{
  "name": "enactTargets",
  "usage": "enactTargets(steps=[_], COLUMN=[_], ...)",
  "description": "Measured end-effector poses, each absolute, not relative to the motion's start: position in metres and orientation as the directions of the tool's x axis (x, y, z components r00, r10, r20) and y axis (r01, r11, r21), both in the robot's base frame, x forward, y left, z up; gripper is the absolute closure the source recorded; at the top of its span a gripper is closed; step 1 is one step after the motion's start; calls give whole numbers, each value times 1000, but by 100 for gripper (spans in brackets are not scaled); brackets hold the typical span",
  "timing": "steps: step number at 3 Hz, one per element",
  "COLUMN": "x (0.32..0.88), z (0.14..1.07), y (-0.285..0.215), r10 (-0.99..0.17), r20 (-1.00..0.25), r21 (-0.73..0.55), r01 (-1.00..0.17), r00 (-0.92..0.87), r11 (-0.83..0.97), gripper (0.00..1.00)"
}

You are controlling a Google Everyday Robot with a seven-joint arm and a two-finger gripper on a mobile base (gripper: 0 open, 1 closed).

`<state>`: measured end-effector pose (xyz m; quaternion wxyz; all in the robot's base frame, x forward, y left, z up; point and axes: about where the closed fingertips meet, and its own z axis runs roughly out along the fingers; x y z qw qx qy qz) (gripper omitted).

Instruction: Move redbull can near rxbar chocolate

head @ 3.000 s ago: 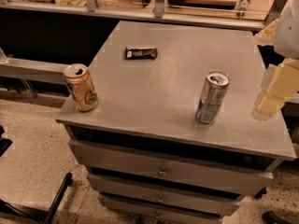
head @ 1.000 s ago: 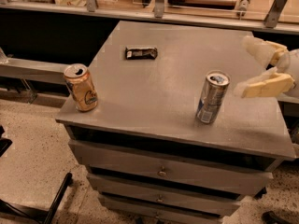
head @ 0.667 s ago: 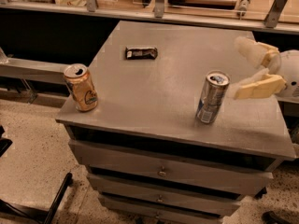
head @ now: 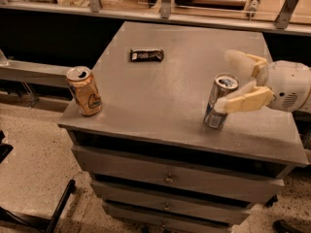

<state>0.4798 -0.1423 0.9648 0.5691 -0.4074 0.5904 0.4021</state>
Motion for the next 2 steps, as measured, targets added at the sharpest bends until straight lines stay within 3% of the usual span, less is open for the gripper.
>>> enactTargets(steps=[2], x=[485], z=[935], y=[-140], r10=[-15], r20=[-999], r21=[39], r01=[-924], r00=[-49], r11=[381], gripper=[0])
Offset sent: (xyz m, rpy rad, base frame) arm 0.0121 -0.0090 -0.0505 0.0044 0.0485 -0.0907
